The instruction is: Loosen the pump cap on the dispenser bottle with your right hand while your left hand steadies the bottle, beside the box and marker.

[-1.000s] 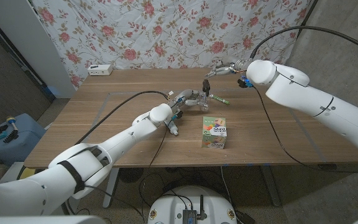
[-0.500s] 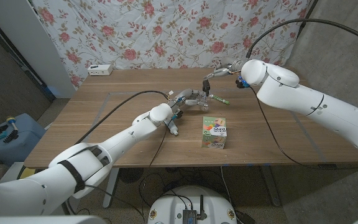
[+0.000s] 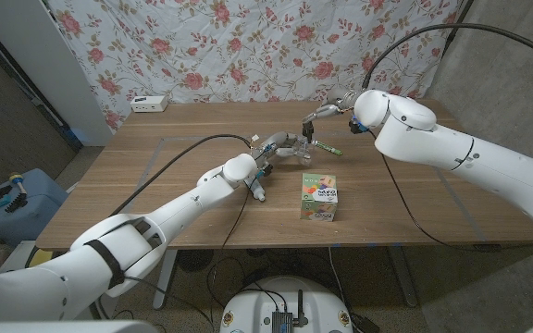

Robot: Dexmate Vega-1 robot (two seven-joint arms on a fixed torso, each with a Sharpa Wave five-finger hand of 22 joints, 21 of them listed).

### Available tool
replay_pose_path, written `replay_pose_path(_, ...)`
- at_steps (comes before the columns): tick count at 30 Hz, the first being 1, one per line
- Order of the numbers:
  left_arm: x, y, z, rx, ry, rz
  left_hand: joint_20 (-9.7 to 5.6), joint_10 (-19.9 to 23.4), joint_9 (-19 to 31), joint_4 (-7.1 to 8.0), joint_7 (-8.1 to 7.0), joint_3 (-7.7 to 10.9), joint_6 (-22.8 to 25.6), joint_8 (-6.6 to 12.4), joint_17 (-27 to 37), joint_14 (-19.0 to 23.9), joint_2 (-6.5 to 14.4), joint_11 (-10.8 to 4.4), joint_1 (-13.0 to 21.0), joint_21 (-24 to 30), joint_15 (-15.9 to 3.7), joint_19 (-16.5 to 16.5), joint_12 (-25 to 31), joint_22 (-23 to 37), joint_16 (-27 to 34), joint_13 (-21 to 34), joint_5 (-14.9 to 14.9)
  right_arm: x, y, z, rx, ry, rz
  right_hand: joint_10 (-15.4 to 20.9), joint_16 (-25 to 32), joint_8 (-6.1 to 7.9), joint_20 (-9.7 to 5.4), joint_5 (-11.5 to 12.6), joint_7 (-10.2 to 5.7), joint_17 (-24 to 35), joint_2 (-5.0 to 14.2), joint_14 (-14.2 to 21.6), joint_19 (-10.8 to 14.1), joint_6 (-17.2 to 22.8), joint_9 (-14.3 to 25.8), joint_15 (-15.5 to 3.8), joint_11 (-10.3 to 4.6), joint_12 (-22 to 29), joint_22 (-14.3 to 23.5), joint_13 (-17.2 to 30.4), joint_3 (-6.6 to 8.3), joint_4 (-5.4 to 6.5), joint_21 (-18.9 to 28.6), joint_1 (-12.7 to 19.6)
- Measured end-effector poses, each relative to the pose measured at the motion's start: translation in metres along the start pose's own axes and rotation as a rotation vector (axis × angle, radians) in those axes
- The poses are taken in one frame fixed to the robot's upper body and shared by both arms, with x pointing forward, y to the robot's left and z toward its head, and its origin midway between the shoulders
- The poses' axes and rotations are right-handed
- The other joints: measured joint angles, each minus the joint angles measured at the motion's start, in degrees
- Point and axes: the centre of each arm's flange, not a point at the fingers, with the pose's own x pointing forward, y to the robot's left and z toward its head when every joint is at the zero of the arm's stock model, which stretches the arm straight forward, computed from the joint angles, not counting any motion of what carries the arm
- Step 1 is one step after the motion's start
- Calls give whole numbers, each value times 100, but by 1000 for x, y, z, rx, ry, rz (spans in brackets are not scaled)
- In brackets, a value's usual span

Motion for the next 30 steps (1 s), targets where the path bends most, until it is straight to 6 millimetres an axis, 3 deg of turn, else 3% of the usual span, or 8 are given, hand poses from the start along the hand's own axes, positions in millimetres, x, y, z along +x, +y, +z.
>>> replay_pose_path(15, 0, -3, 0, -3, 7, -3, 0, 11, -5, -30, 0, 31, 0, 16, 13, 0, 0, 11, 0, 0, 0, 0, 0, 0, -17, 0, -1, 5, 7, 4, -33, 24, 37, -43, -26, 0, 27, 23, -1, 0, 1, 0, -27, 0, 26, -1, -1, 0, 0, 0, 1, 0, 0, 2)
replay_pose_path(30, 2, -5, 0, -3, 10, -7, 0, 31, 0, -29, 0, 29, 0, 13, 36, 0, 0, 30, 0, 0, 0, 0, -23, 0, -15, 0, 2, 10, 12, 6, -56, 39, 54, -42, -25, 30, 34, 23, -55, -5, 89, 1, -34, 54, 50, -1, -2, 3, 0, -1, 113, -147, 0, 217)
